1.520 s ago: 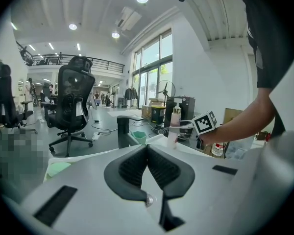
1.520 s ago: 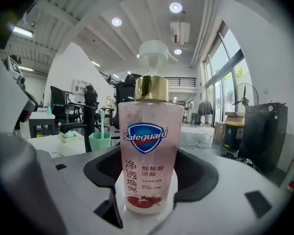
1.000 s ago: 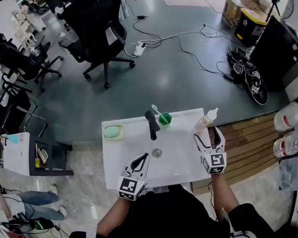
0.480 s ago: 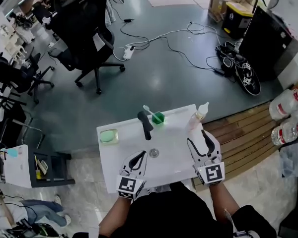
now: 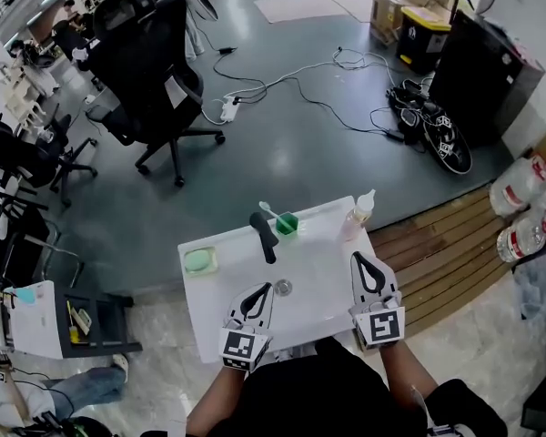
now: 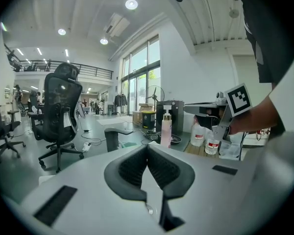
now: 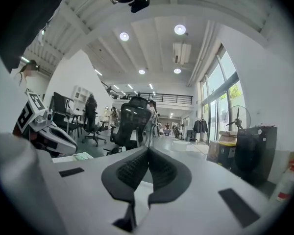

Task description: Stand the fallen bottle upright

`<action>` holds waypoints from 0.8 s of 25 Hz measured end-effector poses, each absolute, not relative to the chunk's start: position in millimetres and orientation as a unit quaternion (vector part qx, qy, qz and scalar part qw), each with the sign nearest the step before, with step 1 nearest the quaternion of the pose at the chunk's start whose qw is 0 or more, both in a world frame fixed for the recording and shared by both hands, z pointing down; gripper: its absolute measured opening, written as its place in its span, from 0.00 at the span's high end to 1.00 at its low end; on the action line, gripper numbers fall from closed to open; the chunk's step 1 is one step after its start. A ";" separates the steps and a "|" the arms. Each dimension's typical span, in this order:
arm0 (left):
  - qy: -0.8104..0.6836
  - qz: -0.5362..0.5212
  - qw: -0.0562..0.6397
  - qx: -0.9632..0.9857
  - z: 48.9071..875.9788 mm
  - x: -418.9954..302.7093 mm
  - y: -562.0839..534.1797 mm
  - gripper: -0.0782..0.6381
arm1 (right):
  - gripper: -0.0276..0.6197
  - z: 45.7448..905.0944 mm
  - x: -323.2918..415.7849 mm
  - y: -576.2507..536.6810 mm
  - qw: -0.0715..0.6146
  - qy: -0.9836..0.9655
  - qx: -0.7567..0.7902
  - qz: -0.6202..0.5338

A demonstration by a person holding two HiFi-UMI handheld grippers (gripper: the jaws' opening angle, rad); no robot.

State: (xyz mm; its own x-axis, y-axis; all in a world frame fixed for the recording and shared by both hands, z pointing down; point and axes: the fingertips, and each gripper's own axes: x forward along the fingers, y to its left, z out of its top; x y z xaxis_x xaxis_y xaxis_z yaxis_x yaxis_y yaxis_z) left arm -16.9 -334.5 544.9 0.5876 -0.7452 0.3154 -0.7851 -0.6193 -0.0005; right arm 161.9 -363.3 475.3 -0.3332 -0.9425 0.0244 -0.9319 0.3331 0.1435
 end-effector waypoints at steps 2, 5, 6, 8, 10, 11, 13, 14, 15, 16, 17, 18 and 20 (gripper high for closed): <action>-0.430 0.143 0.070 0.889 541.9 -16.3 -332.7 0.87 | 0.94 472.3 162.8 -362.3 0.052 -0.813 0.577 -0.061; -0.430 0.141 0.071 0.889 538.4 -15.9 -330.6 0.87 | 0.94 469.3 164.3 -360.3 0.056 -0.812 0.577 -0.067; -0.431 0.140 0.072 0.888 538.5 -15.9 -330.1 0.87 | 0.94 468.8 164.5 -359.3 0.057 -0.813 0.576 -0.067; -0.432 0.139 0.074 0.888 539.1 -15.8 -329.8 0.87 | 0.94 468.9 164.7 -357.6 0.058 -0.814 0.574 -0.068; -0.432 0.139 0.074 0.888 538.8 -15.0 -329.4 0.87 | 0.94 470.9 165.1 -356.1 0.060 -0.815 0.573 -0.065; -0.431 0.139 0.073 0.889 538.2 -14.3 -329.4 0.87 | 0.94 472.2 165.7 -355.6 0.062 -0.814 0.574 -0.065; -0.431 0.137 0.072 0.889 537.7 -12.7 -329.8 0.87 | 0.94 474.2 167.8 -355.9 0.067 -0.812 0.576 -0.071; -0.431 0.137 0.071 0.889 537.9 -12.1 -329.9 0.87 | 0.94 474.6 169.3 -356.3 0.070 -0.811 0.577 -0.076; -0.431 0.137 0.071 0.889 538.0 -11.7 -329.8 0.87 | 0.94 474.4 170.9 -357.0 0.072 -0.809 0.577 -0.080; -0.432 0.137 0.071 0.889 538.0 -11.4 -329.5 0.87 | 0.94 473.4 172.5 -357.7 0.071 -0.808 0.578 -0.083; -0.432 0.138 0.071 0.889 538.1 -11.3 -329.1 0.87 | 0.94 472.0 174.1 -358.4 0.070 -0.808 0.579 -0.085; -0.432 0.138 0.071 0.889 538.3 -11.1 -328.7 0.87 | 0.94 470.9 175.6 -358.9 0.068 -0.807 0.580 -0.086; -0.432 0.137 0.073 0.888 538.5 -10.6 -328.0 0.87 | 0.94 470.4 178.3 -358.7 0.067 -0.806 0.581 -0.085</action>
